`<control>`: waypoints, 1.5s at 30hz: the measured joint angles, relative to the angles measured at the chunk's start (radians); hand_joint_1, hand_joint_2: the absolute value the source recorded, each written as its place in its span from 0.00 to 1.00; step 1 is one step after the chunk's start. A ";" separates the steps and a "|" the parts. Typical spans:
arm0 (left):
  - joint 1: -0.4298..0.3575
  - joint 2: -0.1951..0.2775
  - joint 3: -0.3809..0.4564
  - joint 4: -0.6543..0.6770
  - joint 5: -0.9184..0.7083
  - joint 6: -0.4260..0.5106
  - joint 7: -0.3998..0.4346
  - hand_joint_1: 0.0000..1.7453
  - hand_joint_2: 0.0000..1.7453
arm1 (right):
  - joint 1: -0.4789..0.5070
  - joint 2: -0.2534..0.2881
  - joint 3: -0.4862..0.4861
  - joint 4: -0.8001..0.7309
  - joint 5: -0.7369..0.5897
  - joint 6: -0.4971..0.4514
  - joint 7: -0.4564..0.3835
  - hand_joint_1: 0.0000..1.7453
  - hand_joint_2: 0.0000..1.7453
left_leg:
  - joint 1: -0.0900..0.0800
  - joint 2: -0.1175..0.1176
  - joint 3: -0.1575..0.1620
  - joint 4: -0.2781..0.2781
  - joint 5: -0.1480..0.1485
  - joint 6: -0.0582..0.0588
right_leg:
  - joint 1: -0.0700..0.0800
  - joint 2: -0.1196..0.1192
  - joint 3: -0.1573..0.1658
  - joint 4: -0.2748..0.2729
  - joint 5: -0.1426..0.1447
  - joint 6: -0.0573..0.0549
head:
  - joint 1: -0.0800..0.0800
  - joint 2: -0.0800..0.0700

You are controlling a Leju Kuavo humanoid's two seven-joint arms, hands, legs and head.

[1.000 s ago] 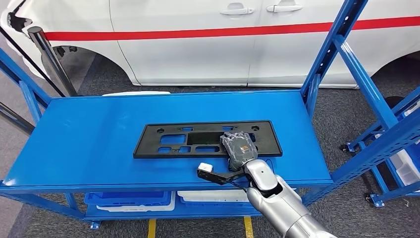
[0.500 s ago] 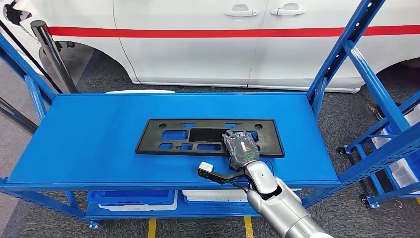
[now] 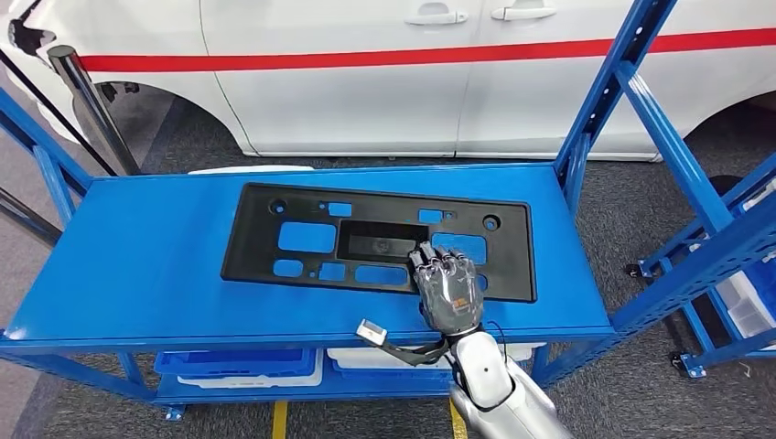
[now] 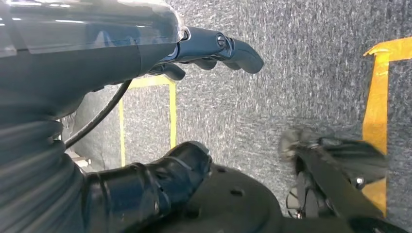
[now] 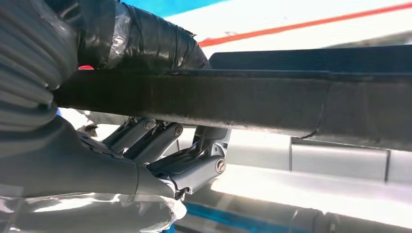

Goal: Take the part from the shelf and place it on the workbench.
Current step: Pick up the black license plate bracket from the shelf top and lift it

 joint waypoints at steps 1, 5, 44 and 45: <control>0.000 0.000 0.000 0.000 -0.003 -0.007 0.000 0.00 1.00 | 0.017 0.002 -0.011 -0.027 0.000 -0.002 -0.010 1.00 1.00 | 0.000 0.000 -0.015 0.048 -0.021 -0.003 | 0.001 -0.002 -0.005 0.001 0.003 -0.001 | 0.000 0.000; -0.001 0.000 0.000 0.000 -0.014 -0.032 -0.003 0.00 1.00 | 0.067 0.007 -0.049 -0.107 0.000 -0.003 -0.038 1.00 1.00 | 0.002 0.000 0.088 -0.087 0.039 -0.001 | -0.001 -0.003 -0.028 0.008 0.020 0.006 | 0.000 0.000; -0.001 -0.052 -0.026 -0.008 -0.085 0.019 -0.037 0.00 1.00 | 0.195 0.082 -0.203 -0.228 -0.119 -0.005 -0.239 1.00 1.00 | -0.003 0.004 0.168 -0.234 0.093 0.045 | -0.001 0.001 -0.071 0.070 -0.027 0.042 | 0.000 0.000; -0.002 -0.051 -0.021 -0.008 -0.082 0.022 -0.035 0.00 1.00 | 0.196 0.086 -0.209 -0.225 -0.145 -0.005 -0.261 1.00 1.00 | -0.004 0.005 0.152 -0.233 0.105 0.049 | -0.002 0.002 -0.086 0.126 -0.082 0.044 | 0.001 0.000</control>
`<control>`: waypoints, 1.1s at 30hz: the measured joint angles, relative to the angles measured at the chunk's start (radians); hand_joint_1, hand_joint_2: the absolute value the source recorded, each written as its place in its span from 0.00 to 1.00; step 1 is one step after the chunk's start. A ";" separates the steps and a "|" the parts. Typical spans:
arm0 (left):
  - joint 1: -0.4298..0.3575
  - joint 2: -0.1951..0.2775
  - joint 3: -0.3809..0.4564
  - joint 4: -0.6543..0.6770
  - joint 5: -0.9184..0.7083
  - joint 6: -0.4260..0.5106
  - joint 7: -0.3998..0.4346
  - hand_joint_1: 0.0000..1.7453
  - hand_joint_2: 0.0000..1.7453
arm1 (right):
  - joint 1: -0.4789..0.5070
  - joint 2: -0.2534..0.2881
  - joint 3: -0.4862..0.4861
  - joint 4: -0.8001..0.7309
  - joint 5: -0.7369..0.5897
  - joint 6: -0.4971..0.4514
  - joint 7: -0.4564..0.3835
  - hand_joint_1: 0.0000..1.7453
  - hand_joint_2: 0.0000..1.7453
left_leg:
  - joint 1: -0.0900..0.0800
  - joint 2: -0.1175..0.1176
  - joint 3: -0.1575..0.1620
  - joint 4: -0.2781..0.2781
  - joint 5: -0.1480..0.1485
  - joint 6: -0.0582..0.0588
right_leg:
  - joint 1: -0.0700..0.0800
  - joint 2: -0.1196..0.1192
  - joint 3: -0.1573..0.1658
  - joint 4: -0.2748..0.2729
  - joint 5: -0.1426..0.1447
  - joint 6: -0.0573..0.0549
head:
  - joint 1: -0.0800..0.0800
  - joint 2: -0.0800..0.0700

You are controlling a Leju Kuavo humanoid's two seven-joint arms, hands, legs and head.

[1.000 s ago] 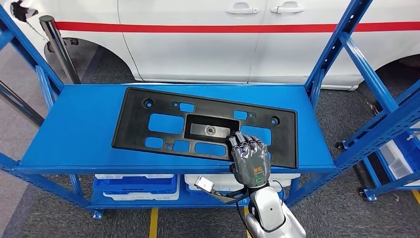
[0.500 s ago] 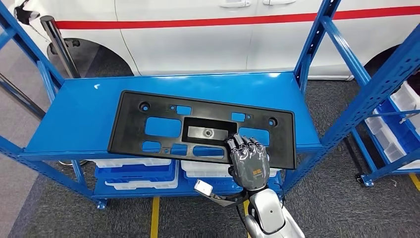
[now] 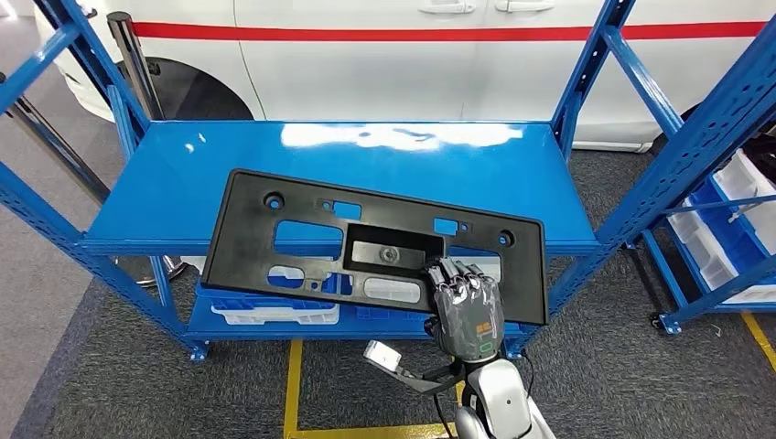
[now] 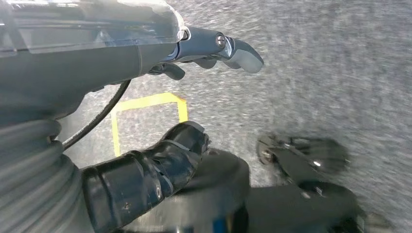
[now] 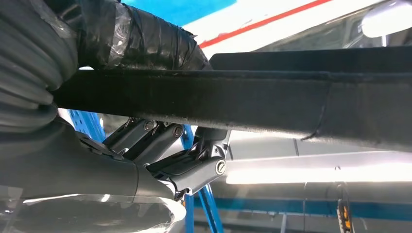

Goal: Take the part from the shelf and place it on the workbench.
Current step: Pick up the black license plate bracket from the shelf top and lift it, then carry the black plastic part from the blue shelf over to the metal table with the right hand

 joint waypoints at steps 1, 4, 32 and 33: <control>0.000 0.001 0.006 0.000 0.003 0.003 0.002 0.00 1.00 | 0.001 0.004 -0.005 0.003 -0.030 0.000 -0.022 1.00 1.00 | -0.001 0.001 -0.017 0.002 0.012 0.003 | -0.001 0.000 -0.013 0.065 -0.045 0.001 | 0.001 0.000; 0.000 0.007 0.021 0.000 0.005 0.008 0.009 0.00 1.00 | 0.006 0.010 -0.010 0.014 -0.138 0.000 -0.073 1.00 1.00 | -0.005 0.003 -0.071 0.013 0.046 0.001 | -0.001 0.000 0.007 0.152 -0.037 0.002 | 0.001 0.000; 0.000 0.044 0.091 0.000 -0.036 0.001 0.017 0.00 1.00 | 0.041 0.001 0.079 -0.021 -1.210 0.652 -0.321 1.00 1.00 | -0.007 0.009 -0.018 -0.016 0.030 0.003 | 0.006 -0.001 -0.023 0.091 -0.053 -0.007 | 0.001 0.000; 0.000 0.045 0.091 0.000 -0.037 0.000 0.018 0.00 1.00 | 0.042 -0.001 0.083 -0.021 -1.214 0.661 -0.321 1.00 1.00 | -0.007 0.010 -0.037 -0.011 0.041 0.001 | 0.003 -0.001 -0.022 0.137 -0.059 -0.003 | 0.001 0.000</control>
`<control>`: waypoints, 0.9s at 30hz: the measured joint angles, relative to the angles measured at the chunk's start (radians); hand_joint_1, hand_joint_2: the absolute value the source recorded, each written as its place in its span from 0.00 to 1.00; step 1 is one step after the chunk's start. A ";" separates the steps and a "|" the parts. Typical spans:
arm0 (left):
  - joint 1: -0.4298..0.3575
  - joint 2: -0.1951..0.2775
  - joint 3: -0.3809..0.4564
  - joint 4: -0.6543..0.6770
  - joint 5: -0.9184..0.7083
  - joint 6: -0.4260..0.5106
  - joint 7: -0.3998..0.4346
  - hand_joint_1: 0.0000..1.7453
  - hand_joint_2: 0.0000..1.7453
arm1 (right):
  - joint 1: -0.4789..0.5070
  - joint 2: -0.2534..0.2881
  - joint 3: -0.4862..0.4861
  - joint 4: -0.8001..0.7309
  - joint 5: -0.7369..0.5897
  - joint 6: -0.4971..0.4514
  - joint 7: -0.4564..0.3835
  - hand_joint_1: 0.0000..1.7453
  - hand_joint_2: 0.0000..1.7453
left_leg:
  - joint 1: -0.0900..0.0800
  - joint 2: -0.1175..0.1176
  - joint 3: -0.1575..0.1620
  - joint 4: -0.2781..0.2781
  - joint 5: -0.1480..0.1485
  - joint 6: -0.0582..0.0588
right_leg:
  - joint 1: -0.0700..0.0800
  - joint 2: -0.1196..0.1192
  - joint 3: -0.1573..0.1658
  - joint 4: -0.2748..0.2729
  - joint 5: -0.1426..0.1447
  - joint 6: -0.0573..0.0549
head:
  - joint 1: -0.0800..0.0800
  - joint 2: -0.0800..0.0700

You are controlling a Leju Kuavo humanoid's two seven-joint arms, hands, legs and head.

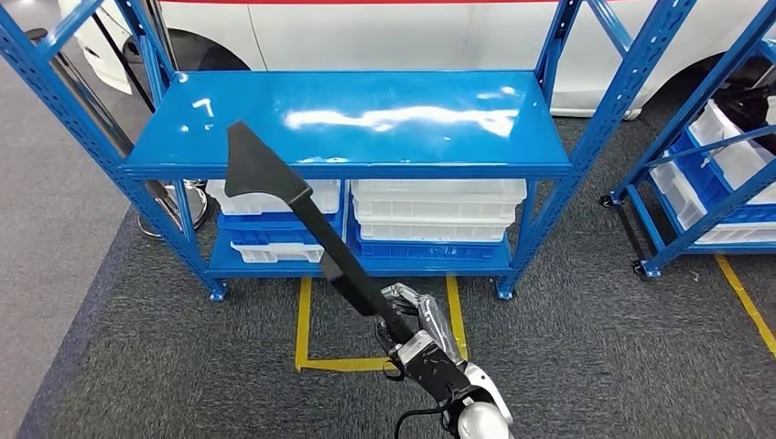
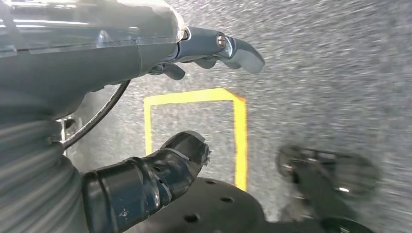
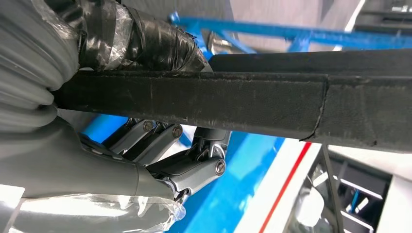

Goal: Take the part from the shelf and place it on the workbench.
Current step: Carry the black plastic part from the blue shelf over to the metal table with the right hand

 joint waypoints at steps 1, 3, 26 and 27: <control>0.000 0.001 0.001 0.000 0.000 0.000 0.001 0.00 1.00 | 0.001 -0.002 0.005 0.000 -0.003 0.008 0.000 1.00 1.00 | 0.001 0.000 -0.020 0.007 0.010 -0.003 | -0.004 0.000 0.014 0.017 0.016 0.004 | 0.000 0.000; 0.000 0.002 0.004 0.000 0.000 -0.002 0.001 0.00 1.00 | 0.003 -0.007 0.016 0.000 -0.007 0.020 -0.001 1.00 1.00 | 0.002 0.000 -0.059 0.026 0.026 -0.010 | -0.013 0.000 0.090 -0.048 0.064 0.008 | 0.000 0.000; -0.002 0.009 0.015 0.000 -0.006 -0.005 0.004 0.00 1.00 | 0.003 -0.015 0.048 0.001 -0.026 0.041 -0.005 1.00 1.00 | 0.005 -0.004 0.085 -0.011 -0.069 -0.017 | 0.005 -0.001 0.031 -0.237 0.180 -0.011 | -0.001 0.000; -0.003 0.009 0.015 0.000 -0.008 -0.005 0.005 0.00 1.00 | 0.004 -0.017 0.049 0.001 -0.029 0.043 -0.005 1.00 1.00 | 0.006 -0.002 0.073 -0.013 -0.055 -0.011 | 0.005 0.001 0.019 -0.198 0.132 -0.008 | -0.001 0.000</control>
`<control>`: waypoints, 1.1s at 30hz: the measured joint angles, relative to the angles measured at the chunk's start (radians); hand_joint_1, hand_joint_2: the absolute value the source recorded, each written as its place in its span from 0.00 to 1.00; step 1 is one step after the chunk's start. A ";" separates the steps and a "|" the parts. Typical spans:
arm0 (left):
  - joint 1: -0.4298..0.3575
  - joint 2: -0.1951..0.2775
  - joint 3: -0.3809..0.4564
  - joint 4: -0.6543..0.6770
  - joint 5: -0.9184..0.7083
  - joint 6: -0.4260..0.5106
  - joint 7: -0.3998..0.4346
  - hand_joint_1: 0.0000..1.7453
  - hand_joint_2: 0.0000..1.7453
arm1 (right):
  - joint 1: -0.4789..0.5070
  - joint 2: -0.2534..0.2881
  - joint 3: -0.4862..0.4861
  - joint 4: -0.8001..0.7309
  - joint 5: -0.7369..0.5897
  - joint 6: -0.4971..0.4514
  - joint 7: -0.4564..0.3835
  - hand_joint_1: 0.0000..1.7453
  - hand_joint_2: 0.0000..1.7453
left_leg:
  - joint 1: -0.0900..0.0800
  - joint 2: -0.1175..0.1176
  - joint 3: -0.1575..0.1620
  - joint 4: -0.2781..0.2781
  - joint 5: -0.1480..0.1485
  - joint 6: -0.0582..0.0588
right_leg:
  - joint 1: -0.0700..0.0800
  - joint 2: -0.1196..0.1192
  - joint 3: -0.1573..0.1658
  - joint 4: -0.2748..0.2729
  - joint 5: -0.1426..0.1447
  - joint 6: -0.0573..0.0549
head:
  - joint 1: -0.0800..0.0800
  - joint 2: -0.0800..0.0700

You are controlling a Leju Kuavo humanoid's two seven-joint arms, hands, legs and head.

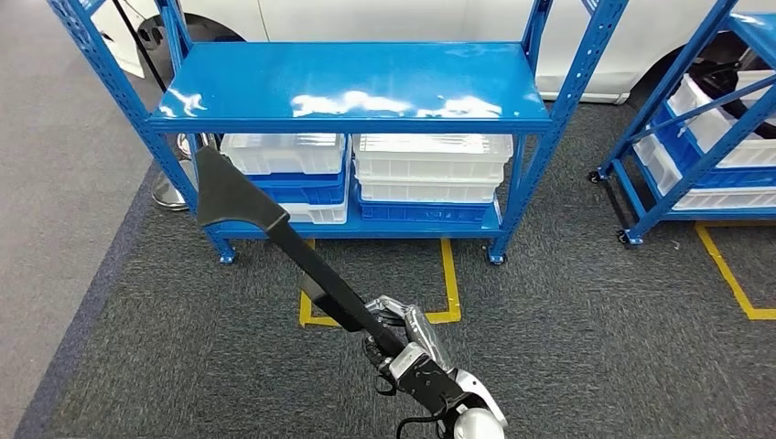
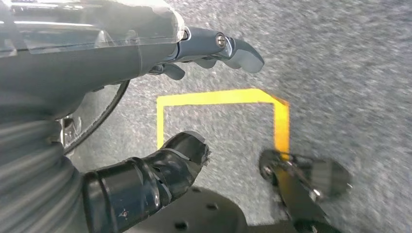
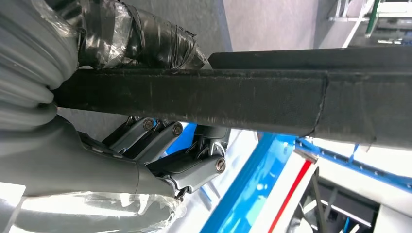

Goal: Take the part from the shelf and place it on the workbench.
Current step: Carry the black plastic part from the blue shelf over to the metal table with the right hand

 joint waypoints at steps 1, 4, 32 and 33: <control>0.000 0.000 0.000 0.000 -0.002 -0.001 0.001 0.00 1.00 | 0.000 -0.001 0.001 0.000 -0.003 0.002 0.000 1.00 1.00 | -0.003 0.001 -0.015 0.003 0.012 0.004 | -0.001 0.001 -0.013 0.057 -0.056 0.002 | 0.000 0.000; 0.001 0.000 0.000 0.000 -0.007 -0.002 0.004 0.00 1.00 | 0.000 -0.005 0.002 0.000 -0.009 0.009 0.000 1.00 1.00 | -0.007 0.003 -0.069 0.018 0.043 0.008 | -0.001 0.001 -0.028 0.214 -0.120 0.006 | 0.000 0.000; -0.004 0.004 0.000 0.000 -0.033 0.005 0.017 0.00 1.00 | -0.004 -0.029 0.010 -0.014 -0.031 0.013 -0.009 1.00 1.00 | 0.004 -0.003 -0.064 0.027 0.028 0.003 | -0.004 0.000 -0.005 0.101 -0.111 0.011 | 0.001 0.000; -0.004 0.004 0.000 0.000 -0.034 0.004 0.017 0.00 1.00 | -0.004 -0.031 0.010 -0.015 -0.032 0.013 -0.009 1.00 1.00 | 0.001 -0.002 -0.077 0.029 0.037 0.006 | -0.005 0.000 -0.016 0.165 -0.145 0.012 | 0.001 0.000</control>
